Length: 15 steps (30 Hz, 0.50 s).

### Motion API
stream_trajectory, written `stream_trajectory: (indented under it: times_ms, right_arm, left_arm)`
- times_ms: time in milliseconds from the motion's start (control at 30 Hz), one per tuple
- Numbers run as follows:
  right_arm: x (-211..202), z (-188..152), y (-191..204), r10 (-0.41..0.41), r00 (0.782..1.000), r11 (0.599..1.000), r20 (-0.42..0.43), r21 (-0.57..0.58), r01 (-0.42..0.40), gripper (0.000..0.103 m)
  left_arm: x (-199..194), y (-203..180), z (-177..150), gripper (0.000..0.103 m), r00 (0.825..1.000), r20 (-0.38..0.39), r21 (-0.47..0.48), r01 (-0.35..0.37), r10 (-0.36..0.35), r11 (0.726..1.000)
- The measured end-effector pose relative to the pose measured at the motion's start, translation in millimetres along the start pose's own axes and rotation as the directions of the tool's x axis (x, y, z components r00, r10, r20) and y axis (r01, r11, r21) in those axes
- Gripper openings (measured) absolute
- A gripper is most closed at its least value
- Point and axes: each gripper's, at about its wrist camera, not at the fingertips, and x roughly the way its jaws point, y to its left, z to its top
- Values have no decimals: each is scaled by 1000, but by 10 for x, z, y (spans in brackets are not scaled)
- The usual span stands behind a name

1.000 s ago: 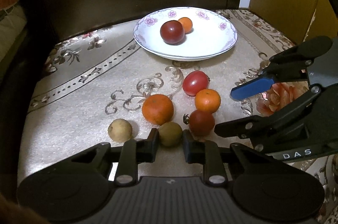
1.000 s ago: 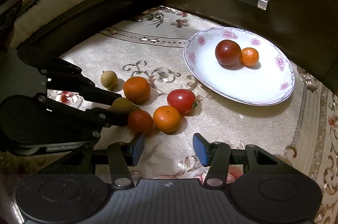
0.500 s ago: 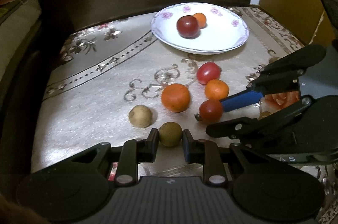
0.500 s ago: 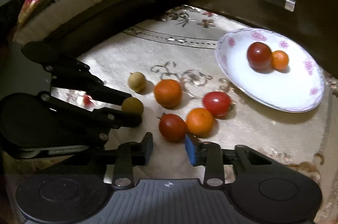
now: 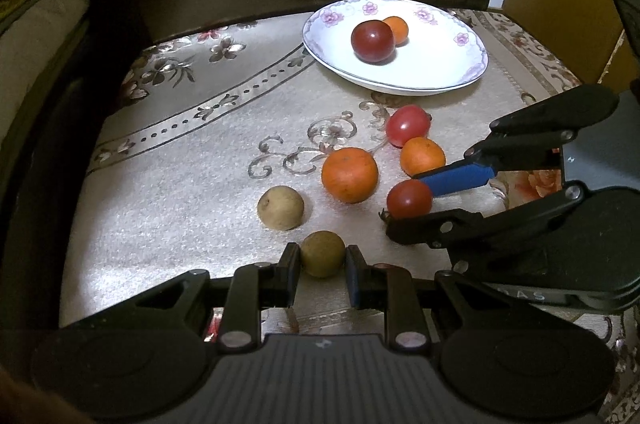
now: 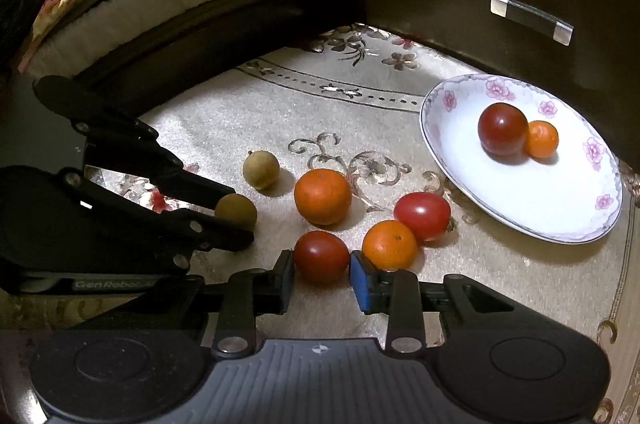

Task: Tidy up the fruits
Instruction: 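Grasp a red cherry tomato with the right tool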

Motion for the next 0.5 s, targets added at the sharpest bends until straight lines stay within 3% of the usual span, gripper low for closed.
stream_trajectory:
  times_ms: [500]
  right_arm:
    - [-101, 28, 10, -60, 998, 998, -13, 12, 60, 25]
  left_arm:
    - [-50, -115, 30, 30, 1000, 23, 37, 2, -3, 999]
